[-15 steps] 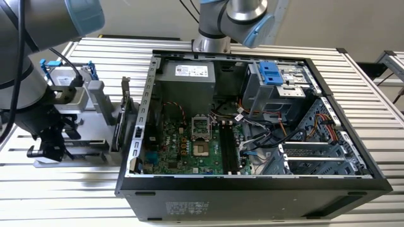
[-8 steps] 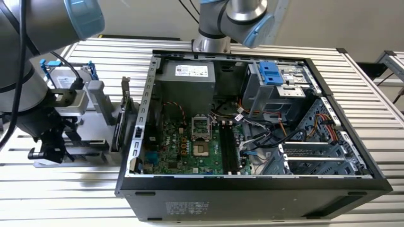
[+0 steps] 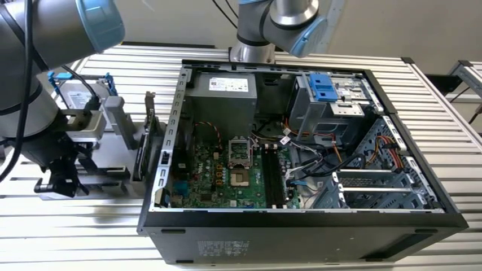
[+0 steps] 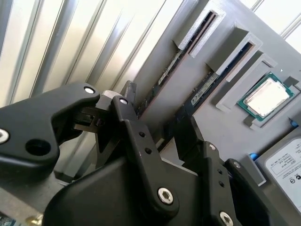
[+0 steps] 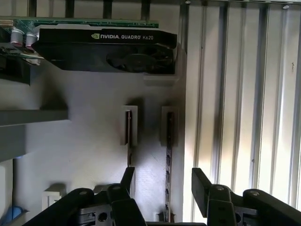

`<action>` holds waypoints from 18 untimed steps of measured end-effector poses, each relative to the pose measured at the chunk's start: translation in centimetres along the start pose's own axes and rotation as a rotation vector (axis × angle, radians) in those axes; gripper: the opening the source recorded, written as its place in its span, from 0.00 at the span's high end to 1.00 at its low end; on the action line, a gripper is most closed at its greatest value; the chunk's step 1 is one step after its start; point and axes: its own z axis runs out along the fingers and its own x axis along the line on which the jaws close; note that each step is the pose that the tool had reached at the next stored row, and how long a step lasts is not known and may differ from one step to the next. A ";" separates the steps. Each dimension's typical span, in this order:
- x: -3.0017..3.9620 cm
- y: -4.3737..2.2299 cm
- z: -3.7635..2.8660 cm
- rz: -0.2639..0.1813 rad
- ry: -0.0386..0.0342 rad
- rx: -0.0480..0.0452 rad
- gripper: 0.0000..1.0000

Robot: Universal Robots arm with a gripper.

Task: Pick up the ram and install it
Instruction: 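Pick up the ram and move it above insertion slot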

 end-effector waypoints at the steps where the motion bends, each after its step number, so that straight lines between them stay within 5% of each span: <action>1: -0.05 0.00 0.10 0.000 -0.0004 -0.0004 0.00; 18: -0.49 -0.03 0.47 0.005 -0.0016 -0.0005 0.00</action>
